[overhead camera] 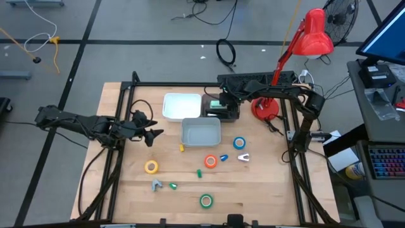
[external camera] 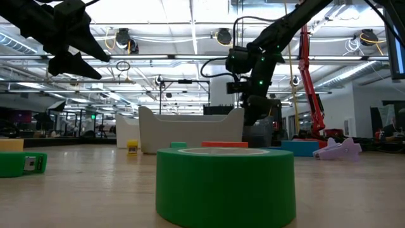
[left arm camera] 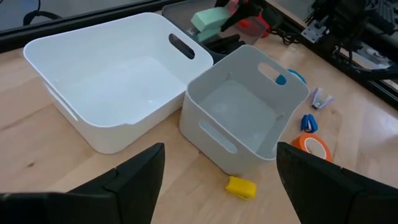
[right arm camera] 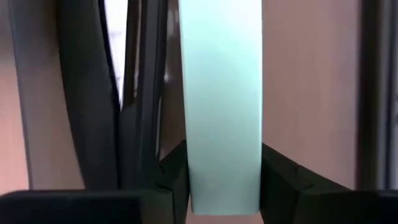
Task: Pick and place Stapler, Stapler remover, tape
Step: Put the light blue stapler into the black bin
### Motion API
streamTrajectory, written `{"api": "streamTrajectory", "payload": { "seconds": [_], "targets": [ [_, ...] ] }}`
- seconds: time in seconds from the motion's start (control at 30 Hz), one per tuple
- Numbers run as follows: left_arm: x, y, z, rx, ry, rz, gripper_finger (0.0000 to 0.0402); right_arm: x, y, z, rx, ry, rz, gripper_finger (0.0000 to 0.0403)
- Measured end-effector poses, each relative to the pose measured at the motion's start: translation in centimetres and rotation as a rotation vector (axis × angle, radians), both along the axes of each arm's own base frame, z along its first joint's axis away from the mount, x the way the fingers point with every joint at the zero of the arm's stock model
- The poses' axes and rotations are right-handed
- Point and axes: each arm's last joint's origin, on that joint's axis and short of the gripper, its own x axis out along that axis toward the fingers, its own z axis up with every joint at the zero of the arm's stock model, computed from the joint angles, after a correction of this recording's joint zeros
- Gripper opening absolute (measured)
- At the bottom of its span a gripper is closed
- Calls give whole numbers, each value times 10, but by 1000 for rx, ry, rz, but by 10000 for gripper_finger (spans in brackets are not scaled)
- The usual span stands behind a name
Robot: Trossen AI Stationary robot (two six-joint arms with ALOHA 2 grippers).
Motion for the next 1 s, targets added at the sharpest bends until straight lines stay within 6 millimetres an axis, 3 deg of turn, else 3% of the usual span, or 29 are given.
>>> {"api": "streamTrajectory", "payload": {
  "seconds": [0.77,1.0],
  "targets": [
    [1,-1,1,-2,-13,-14,308,2,-2,-14,16,34,5,136],
    [1,-1,1,2,-12,-16,308,3,-3,-14,12,35,4,183]
  ]
}}
